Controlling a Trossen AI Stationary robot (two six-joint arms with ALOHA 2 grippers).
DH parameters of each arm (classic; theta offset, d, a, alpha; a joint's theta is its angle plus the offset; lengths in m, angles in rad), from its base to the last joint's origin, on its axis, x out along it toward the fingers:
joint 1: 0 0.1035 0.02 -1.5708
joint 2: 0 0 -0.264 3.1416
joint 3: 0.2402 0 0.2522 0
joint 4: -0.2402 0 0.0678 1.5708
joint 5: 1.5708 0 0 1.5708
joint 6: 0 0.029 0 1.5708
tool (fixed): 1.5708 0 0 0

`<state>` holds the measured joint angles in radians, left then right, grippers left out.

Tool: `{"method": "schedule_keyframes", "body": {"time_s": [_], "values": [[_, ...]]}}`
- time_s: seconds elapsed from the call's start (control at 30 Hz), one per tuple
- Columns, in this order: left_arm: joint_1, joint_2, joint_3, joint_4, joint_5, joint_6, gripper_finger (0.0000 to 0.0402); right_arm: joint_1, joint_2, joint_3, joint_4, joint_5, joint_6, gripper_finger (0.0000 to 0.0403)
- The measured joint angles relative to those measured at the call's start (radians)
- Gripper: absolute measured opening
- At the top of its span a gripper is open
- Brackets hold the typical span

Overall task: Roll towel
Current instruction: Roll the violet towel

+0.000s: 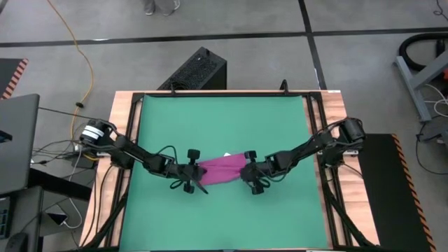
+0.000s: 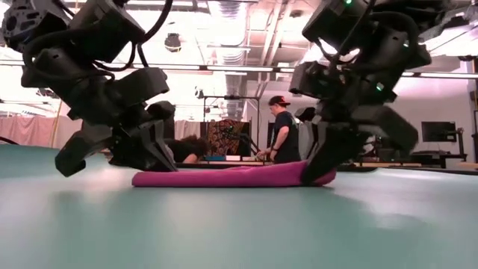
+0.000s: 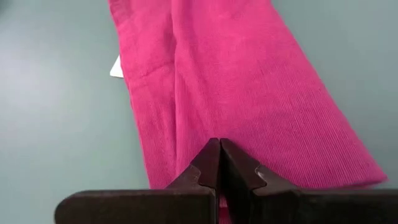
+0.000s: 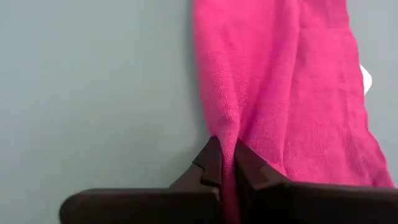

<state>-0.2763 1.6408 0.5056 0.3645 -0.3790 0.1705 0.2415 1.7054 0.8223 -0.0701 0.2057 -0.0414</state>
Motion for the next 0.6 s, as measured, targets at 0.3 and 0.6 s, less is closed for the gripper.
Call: {"method": "schedule_keyframes", "body": {"time_s": [0.3,0.6], "values": [[0.000,-0.001,0.000,-0.001,0.031,-0.038,0.0000,-0.131,-0.061,0.000,0.035,-0.285,0.123,0.0021],[0.000,-0.002,0.000,-0.011,0.098,-0.044,0.0000,-0.253,-0.096,0.003,0.058,-0.491,0.263,0.0021]]}}
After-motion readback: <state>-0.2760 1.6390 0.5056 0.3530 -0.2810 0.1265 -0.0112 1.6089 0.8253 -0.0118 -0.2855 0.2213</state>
